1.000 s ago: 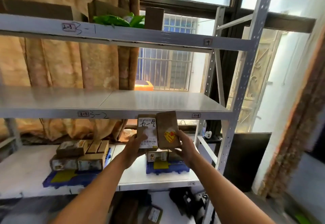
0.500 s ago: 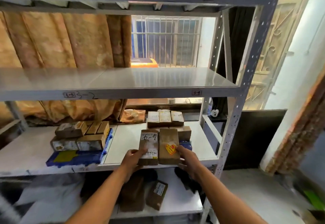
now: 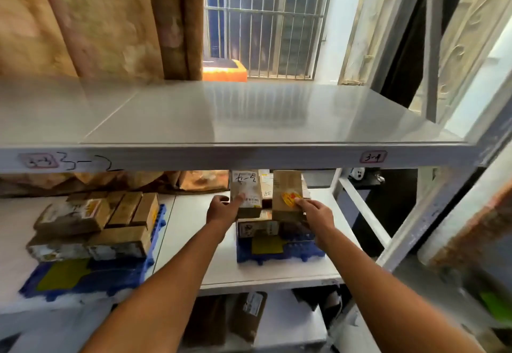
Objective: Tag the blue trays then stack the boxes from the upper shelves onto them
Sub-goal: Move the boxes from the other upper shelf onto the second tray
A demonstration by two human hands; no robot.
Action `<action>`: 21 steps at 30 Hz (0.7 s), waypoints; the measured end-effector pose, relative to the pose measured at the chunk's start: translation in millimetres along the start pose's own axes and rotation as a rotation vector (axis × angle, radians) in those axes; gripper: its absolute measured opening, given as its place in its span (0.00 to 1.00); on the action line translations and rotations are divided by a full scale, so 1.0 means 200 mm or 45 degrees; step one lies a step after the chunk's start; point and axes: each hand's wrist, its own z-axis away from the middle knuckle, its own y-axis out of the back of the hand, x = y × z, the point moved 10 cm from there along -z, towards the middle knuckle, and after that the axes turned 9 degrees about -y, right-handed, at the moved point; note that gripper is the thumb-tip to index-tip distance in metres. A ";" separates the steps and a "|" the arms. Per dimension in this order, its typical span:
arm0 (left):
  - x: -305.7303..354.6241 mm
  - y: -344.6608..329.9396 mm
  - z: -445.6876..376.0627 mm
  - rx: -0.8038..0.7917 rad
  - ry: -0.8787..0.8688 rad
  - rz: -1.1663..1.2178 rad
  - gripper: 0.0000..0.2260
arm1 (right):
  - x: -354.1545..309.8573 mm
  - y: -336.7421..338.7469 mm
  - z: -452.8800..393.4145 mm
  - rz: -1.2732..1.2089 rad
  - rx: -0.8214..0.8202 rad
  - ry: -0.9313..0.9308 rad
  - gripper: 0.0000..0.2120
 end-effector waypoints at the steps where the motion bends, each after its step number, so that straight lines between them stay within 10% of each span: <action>1: 0.02 -0.03 -0.06 0.012 0.004 -0.016 0.32 | -0.04 0.01 -0.06 0.013 0.046 0.005 0.21; 12: 0.08 -0.24 -0.43 0.049 -0.123 -0.541 0.10 | -0.19 -0.15 -0.47 0.265 0.180 -0.011 0.12; 21: 0.04 -0.25 -0.44 -0.072 -0.105 -0.716 0.25 | -0.20 -0.20 -0.45 0.528 0.168 0.046 0.18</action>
